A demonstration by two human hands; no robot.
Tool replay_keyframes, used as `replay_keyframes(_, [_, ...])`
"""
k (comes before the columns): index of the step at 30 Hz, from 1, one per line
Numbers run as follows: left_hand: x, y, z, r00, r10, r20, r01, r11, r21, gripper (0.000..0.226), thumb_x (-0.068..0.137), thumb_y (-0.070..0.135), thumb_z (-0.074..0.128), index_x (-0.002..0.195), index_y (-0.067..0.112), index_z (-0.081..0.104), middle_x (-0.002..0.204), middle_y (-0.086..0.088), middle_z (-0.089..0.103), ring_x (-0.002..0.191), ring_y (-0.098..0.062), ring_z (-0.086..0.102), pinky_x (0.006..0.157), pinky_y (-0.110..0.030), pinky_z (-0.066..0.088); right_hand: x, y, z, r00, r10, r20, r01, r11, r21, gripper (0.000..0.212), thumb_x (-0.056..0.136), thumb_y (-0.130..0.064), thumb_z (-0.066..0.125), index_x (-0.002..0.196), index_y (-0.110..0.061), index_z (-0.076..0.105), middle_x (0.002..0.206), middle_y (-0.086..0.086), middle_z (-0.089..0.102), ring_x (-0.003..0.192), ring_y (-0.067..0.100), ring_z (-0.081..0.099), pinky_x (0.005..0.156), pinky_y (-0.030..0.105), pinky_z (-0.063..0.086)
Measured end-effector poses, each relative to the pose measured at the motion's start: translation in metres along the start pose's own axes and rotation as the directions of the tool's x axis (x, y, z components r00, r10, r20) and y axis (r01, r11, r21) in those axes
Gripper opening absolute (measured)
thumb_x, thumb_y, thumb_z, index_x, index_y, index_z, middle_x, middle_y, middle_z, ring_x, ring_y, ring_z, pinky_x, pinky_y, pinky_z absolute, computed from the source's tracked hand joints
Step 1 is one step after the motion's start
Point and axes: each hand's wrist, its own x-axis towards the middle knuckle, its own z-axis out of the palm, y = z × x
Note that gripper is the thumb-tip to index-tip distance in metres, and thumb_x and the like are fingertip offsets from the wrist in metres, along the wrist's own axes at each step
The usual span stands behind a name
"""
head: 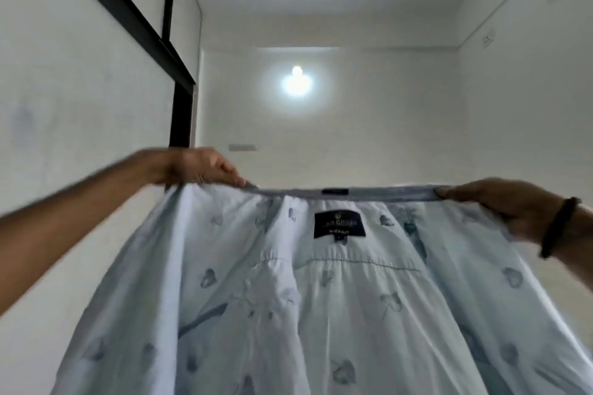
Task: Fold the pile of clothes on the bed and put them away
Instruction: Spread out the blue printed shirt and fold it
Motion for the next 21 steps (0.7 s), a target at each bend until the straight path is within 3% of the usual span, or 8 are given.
replay_keyframes(2, [0.025,-0.061,0.057,0.993,-0.105,0.056,0.104,0.994,0.022,0.071,0.054,0.08,0.083,0.092,0.019,0.084,0.097,0.001,0.08,0.088,-0.012,0.07,0.083,-0.028,0.056,0.036,0.05,-0.002,0.996,0.076,-0.044,-0.079,0.995,-0.068,0.047,0.082,-0.013,0.073,0.12,0.013,0.066,0.101,0.029,0.073,0.062,0.031,0.073,0.063,0.045,0.064])
replay_keyframes(5, [0.032,-0.142,0.178,0.96,-0.273,0.066,0.269,0.961,0.063,0.074,0.06,0.078,0.081,0.079,0.007,0.077,0.067,0.006,0.065,0.065,-0.011,0.053,0.063,-0.028,0.04,0.086,0.166,0.0,0.963,0.162,-0.217,-0.217,0.941,-0.258,0.037,0.089,-0.013,0.078,0.111,0.016,0.071,0.083,0.026,0.074,0.06,0.032,0.071,0.062,0.044,0.064])
replay_keyframes(8, [0.004,-0.19,0.306,0.912,-0.404,0.066,0.397,0.912,0.102,0.042,0.08,0.048,0.082,0.058,0.016,0.065,0.052,0.011,0.051,0.052,-0.002,0.048,0.048,-0.023,0.032,0.098,0.284,0.022,0.93,0.166,-0.328,-0.315,0.819,-0.48,0.024,0.087,-0.013,0.08,0.068,-0.001,0.07,0.055,0.004,0.06,0.052,0.019,0.053,0.053,0.027,0.044])
replay_keyframes(11, [-0.015,-0.231,0.402,0.866,-0.495,0.074,0.481,0.864,0.151,0.02,0.077,0.042,0.085,0.067,0.027,0.077,0.052,0.016,0.057,0.057,0.003,0.058,0.045,-0.008,0.034,0.105,0.384,0.041,0.917,0.231,-0.325,-0.392,0.669,-0.632,0.039,0.082,-0.012,0.077,0.05,-0.013,0.054,0.042,-0.005,0.043,0.047,0.015,0.039,0.048,0.026,0.032])
replay_keyframes(15, [0.005,-0.271,0.455,0.809,-0.587,-0.01,0.578,0.794,0.187,0.022,0.059,0.045,0.084,0.046,0.037,0.068,0.06,0.014,0.069,0.064,-0.006,0.069,0.057,-0.019,0.052,0.134,0.449,0.051,0.901,0.206,-0.383,-0.422,0.629,-0.654,0.022,0.082,-0.016,0.069,0.065,-0.011,0.057,0.062,0.001,0.055,0.059,0.021,0.049,0.052,0.028,0.034])
replay_keyframes(19, [0.029,-0.285,0.471,0.759,-0.642,-0.111,0.651,0.751,0.107,0.026,0.059,0.039,0.087,0.048,0.03,0.065,0.071,0.007,0.074,0.072,-0.016,0.073,0.071,-0.032,0.062,0.155,0.463,0.07,0.91,0.084,-0.406,-0.387,0.524,-0.759,0.016,0.085,-0.017,0.065,0.072,-0.008,0.068,0.074,0.013,0.066,0.073,0.033,0.066,0.061,0.035,0.053])
replay_keyframes(21, [0.024,-0.277,0.48,0.752,-0.648,-0.121,0.657,0.751,0.063,0.021,0.06,0.037,0.084,0.053,0.028,0.066,0.073,0.005,0.074,0.075,-0.019,0.072,0.072,-0.032,0.061,0.143,0.469,0.081,0.906,0.064,-0.42,-0.391,0.508,-0.768,0.016,0.083,-0.015,0.061,0.069,-0.008,0.062,0.072,0.013,0.064,0.068,0.034,0.064,0.058,0.036,0.05])
